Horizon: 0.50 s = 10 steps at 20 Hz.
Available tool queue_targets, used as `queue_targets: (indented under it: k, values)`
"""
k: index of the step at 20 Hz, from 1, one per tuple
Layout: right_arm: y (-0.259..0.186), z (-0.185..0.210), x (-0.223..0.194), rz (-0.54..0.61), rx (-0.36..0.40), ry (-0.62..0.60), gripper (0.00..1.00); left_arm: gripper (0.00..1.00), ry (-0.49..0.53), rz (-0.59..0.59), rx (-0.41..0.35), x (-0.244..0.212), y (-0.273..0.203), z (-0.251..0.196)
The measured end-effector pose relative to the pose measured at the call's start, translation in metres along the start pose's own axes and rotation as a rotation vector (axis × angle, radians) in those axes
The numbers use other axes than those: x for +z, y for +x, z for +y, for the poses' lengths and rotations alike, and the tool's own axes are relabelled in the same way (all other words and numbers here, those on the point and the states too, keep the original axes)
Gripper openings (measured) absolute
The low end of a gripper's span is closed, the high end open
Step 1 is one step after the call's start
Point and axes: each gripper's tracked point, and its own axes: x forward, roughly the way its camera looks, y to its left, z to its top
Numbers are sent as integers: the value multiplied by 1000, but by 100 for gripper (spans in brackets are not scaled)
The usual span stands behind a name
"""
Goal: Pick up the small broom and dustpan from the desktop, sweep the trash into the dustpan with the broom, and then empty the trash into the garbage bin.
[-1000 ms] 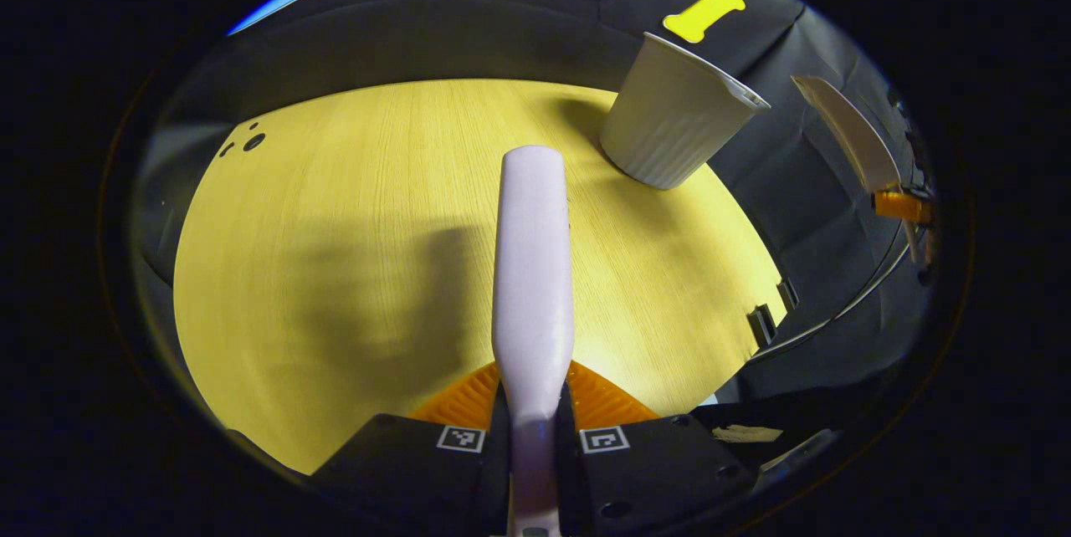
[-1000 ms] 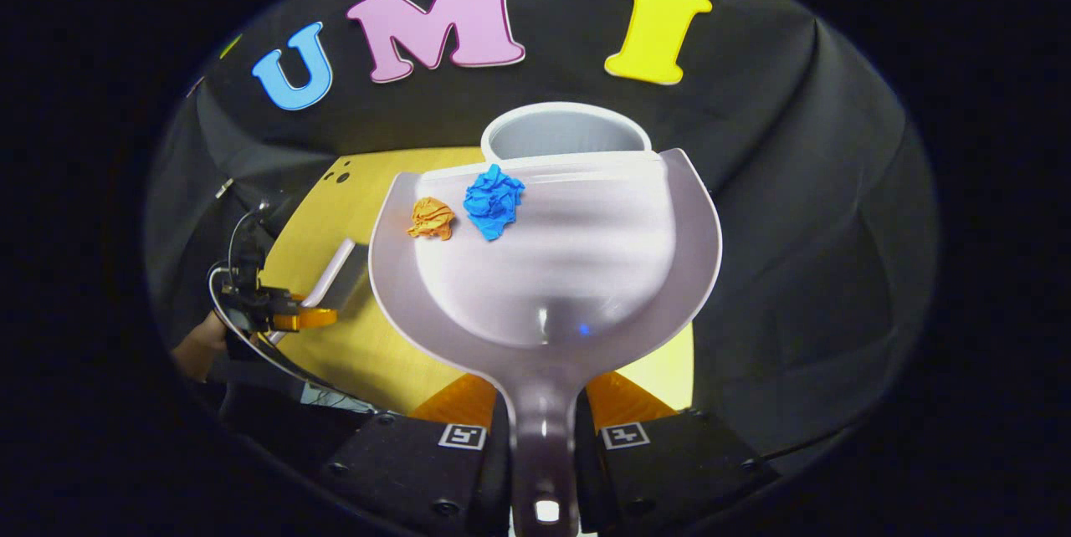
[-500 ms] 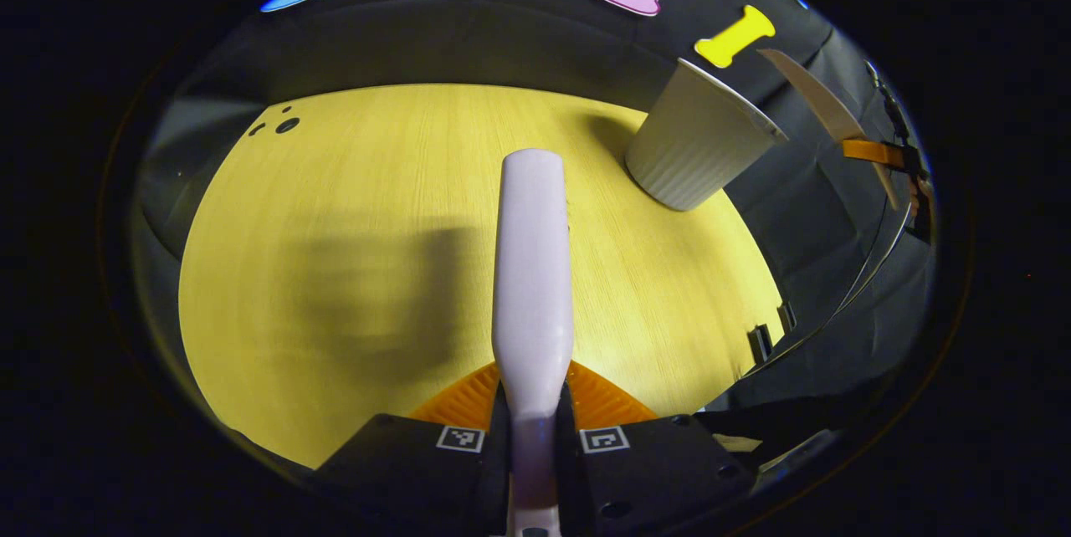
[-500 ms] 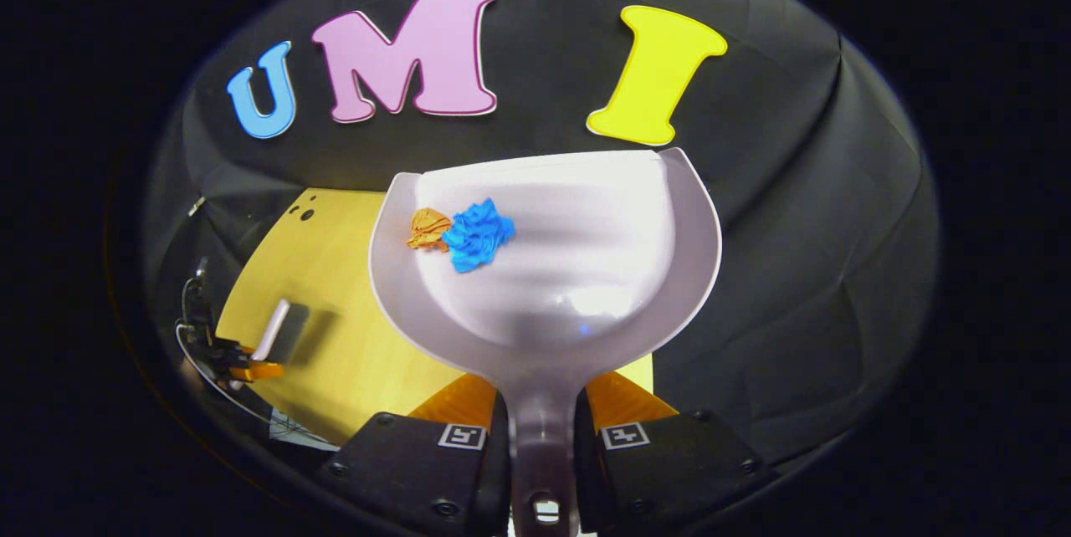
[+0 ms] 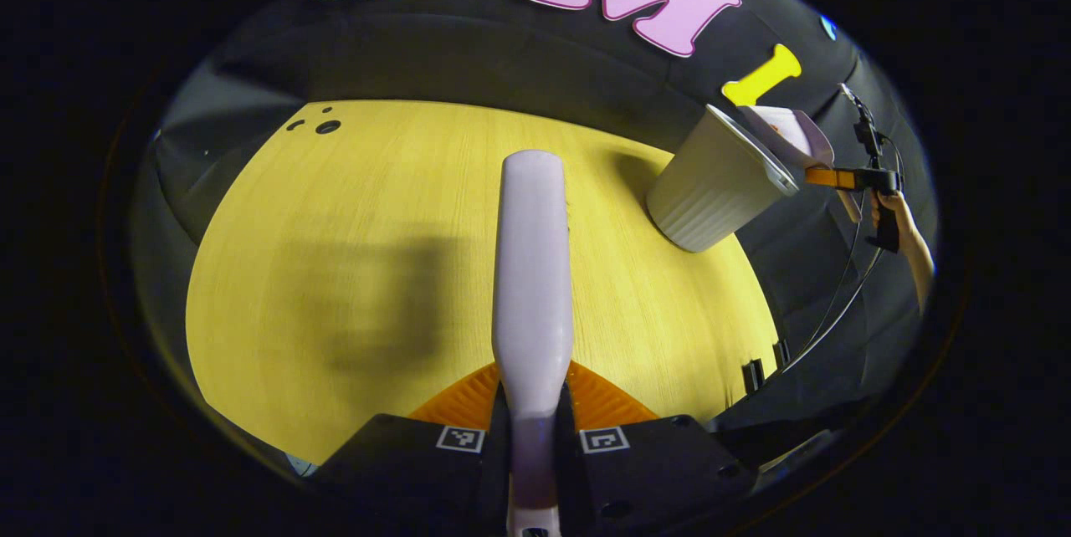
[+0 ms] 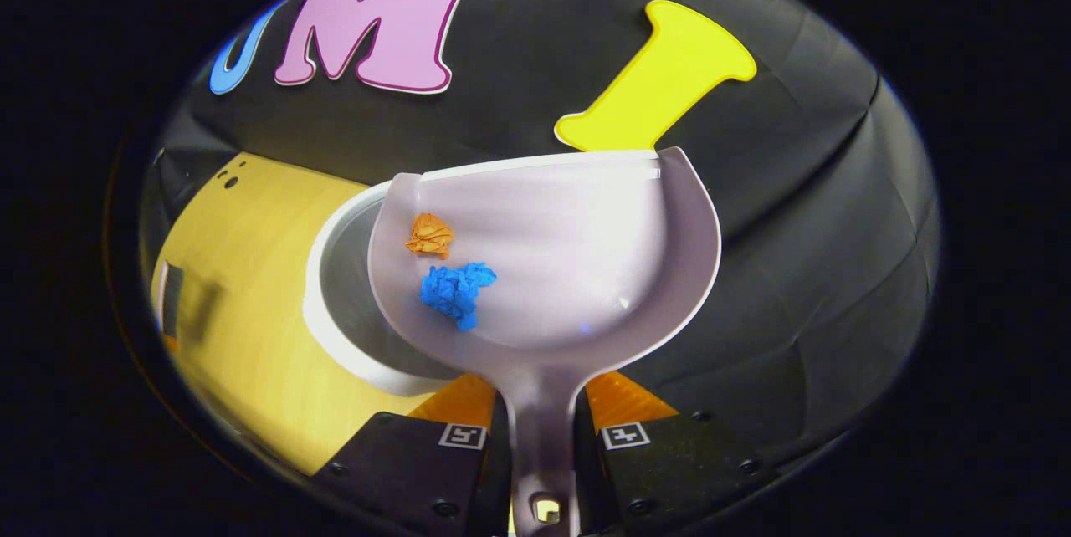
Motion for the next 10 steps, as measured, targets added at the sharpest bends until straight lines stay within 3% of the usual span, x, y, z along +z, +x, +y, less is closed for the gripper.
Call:
queue_targets:
  k: [1, 2, 4, 5, 6, 9, 10]
  values:
    - [5, -2, 2, -5, -31, -32, 28, 27, -6, -3, 3, 0, 0, 1]
    - [9, -3, 3, -11, -57, -65, 35, 27, -9, -7, 4, 1, 0, 1]
    - [16, -1, 1, -12, -100, -154, 35, 30, -12, -14, 4, 3, 0, 3]
    - [17, -2, -1, -11, -126, -210, 42, 30, -15, -16, 3, 2, -1, 4]
    - [16, -4, 4, -38, -155, -275, 35, 27, -18, -16, 0, 2, -1, 3]
    - [15, -9, 12, -100, -225, -450, 35, 30, -23, -17, -5, 1, -2, 5]
    - [12, -10, 13, -110, -234, -492, 35, 27, -23, -14, -8, 1, -2, 5]
